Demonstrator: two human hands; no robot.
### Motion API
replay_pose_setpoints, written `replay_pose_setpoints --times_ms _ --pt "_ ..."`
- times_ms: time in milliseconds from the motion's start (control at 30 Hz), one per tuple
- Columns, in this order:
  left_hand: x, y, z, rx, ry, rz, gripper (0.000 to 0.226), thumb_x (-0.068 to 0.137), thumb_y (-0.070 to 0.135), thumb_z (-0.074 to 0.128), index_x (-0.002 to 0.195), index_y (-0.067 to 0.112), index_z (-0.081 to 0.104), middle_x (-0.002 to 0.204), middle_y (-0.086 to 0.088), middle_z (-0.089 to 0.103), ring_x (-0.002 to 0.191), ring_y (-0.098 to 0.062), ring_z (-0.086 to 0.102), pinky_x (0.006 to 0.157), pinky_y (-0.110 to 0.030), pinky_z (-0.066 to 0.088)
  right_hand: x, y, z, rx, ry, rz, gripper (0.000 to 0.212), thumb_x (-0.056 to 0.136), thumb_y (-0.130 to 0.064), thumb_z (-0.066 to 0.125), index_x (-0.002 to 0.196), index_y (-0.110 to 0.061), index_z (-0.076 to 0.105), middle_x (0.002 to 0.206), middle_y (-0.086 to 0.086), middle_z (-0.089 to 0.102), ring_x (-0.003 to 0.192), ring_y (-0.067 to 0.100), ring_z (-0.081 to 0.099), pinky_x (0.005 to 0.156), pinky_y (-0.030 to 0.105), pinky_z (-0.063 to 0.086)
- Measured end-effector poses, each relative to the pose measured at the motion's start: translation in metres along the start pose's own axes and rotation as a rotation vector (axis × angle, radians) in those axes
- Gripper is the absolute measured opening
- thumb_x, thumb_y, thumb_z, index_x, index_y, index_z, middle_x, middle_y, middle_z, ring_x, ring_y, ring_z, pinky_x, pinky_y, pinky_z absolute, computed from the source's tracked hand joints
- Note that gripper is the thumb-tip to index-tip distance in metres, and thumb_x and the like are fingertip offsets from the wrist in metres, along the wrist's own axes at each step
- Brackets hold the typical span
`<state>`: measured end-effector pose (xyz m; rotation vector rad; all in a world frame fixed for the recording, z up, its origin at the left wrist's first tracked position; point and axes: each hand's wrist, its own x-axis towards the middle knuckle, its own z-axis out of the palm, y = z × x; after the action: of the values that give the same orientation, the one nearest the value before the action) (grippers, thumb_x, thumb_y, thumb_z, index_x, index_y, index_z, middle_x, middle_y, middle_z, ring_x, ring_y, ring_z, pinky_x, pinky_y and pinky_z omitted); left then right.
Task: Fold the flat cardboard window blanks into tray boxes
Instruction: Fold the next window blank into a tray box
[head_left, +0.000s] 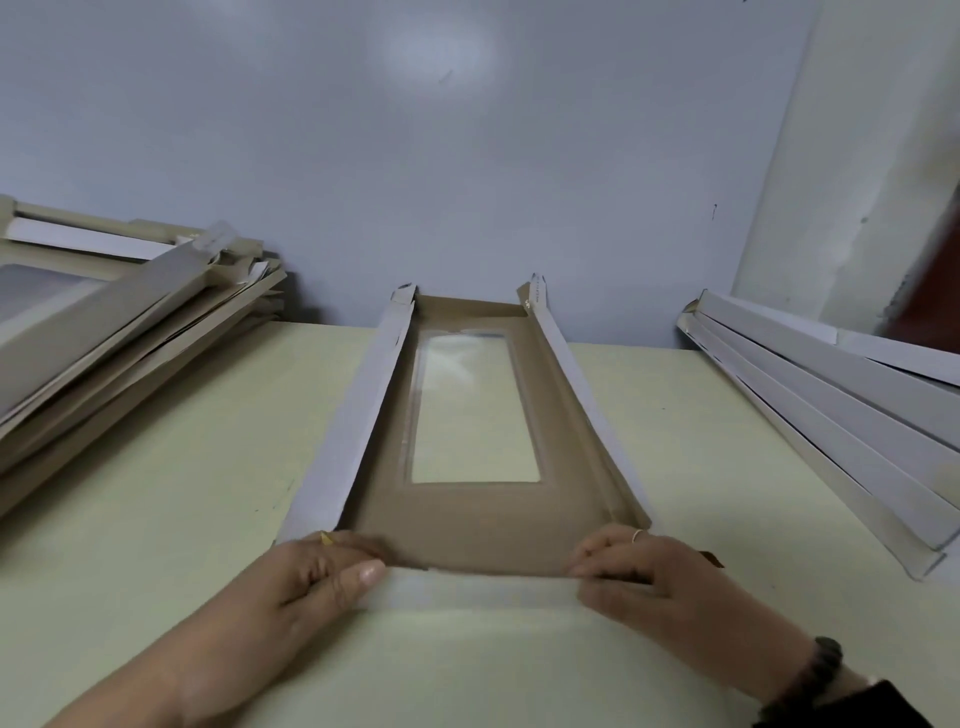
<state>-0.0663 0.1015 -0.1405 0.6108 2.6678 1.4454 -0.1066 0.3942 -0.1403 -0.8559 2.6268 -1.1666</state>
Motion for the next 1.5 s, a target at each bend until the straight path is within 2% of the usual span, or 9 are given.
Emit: replay_pose_setpoints --times_ms 200,400,533,633,733,833,1100,1333,1500 --pt "0.001 -0.001 0.013 0.298 0.351 -0.037 0.022 0.091 0.03 0.05 0.088 0.046 0.064 0.079 0.024 0.061 0.079 0.008 0.055 0.069 -0.006 0.04 0.004 -0.003 0.02 -0.266 0.342 0.015 0.018 0.086 -0.025 0.062 0.104 -0.025 0.066 0.088 -0.022 0.056 0.09 -0.005 0.054 0.078 0.002 0.033" --pt "0.007 0.008 0.027 0.899 0.232 0.072 0.041 0.076 0.014 0.043 0.104 0.026 0.071 0.09 0.007 0.066 0.078 -0.015 0.066 0.075 -0.025 0.038 0.01 -0.015 0.032 -0.64 0.32 0.09 0.021 0.094 -0.034 0.045 0.114 -0.028 0.049 0.109 -0.01 0.054 0.102 0.009 0.053 0.066 0.023 0.037" --pt "0.012 0.009 0.044 0.878 0.033 0.136 0.056 0.098 0.029 0.018 0.097 0.024 0.074 0.105 0.005 0.07 0.095 -0.011 0.068 0.08 -0.022 0.05 0.014 -0.013 0.039 -0.793 0.276 -0.012 0.028 0.053 -0.019 0.085 0.073 -0.023 0.066 0.073 -0.008 0.062 0.066 0.015 0.061 0.059 0.023 0.046" --pt "0.015 0.012 0.05 0.917 -0.053 0.014 0.074 0.098 0.042 -0.003 0.103 0.034 0.071 0.114 0.016 0.065 0.103 -0.001 0.063 0.078 -0.014 0.051 0.016 -0.018 0.047 -0.751 0.192 -0.165 0.021 0.065 -0.032 0.069 0.085 -0.027 0.073 0.087 -0.012 0.069 0.077 0.009 0.065 0.068 0.018 0.051" --pt "0.019 0.009 0.048 0.84 -0.071 0.015 0.062 0.091 0.06 0.003 0.141 0.037 0.031 0.149 0.022 0.013 0.139 0.003 0.016 0.111 -0.015 0.015 0.021 -0.013 0.047 -0.542 0.062 -0.151 0.045 0.091 -0.043 0.042 0.134 -0.029 0.047 0.143 -0.015 0.039 0.128 -0.004 0.035 0.105 0.013 0.028" --pt "0.017 -0.001 0.046 0.743 -0.094 -0.038 0.053 0.095 0.055 0.025 0.143 0.046 0.005 0.142 0.031 -0.018 0.134 0.008 -0.018 0.108 -0.014 -0.011 0.018 -0.001 0.04 -0.453 0.01 -0.128 0.055 0.091 -0.05 0.044 0.142 -0.038 0.026 0.149 -0.026 0.016 0.134 -0.011 0.01 0.11 0.012 0.008" --pt "0.011 -0.008 0.028 0.581 -0.014 -0.126 0.05 0.092 0.048 0.044 0.14 0.041 0.029 0.139 0.035 0.007 0.128 0.019 -0.002 0.096 0.003 -0.003 0.01 0.004 0.023 -0.37 0.079 -0.061 0.051 0.078 -0.048 0.066 0.126 -0.04 0.049 0.12 -0.04 0.03 0.108 -0.031 0.02 0.09 -0.008 0.01" --pt "0.008 -0.003 0.022 0.622 0.119 -0.045 0.098 0.063 0.085 -0.011 0.111 0.04 0.062 0.1 0.025 0.041 0.096 0.009 0.039 0.084 -0.011 0.032 0.006 -0.001 0.018 -0.468 0.212 -0.043 0.032 0.088 -0.048 0.051 0.106 -0.028 0.067 0.09 -0.02 0.047 0.095 -0.001 0.047 0.085 0.022 0.038" --pt "0.017 0.008 0.028 0.949 0.255 0.06 0.031 0.088 0.031 0.04 0.078 0.027 0.069 0.062 0.012 0.054 0.056 -0.011 0.056 0.066 -0.028 0.032 0.015 -0.009 0.023 -0.692 0.308 -0.032 0.029 0.097 -0.039 0.04 0.097 -0.028 0.066 0.087 -0.013 0.06 0.09 0.01 0.057 0.069 0.026 0.042"
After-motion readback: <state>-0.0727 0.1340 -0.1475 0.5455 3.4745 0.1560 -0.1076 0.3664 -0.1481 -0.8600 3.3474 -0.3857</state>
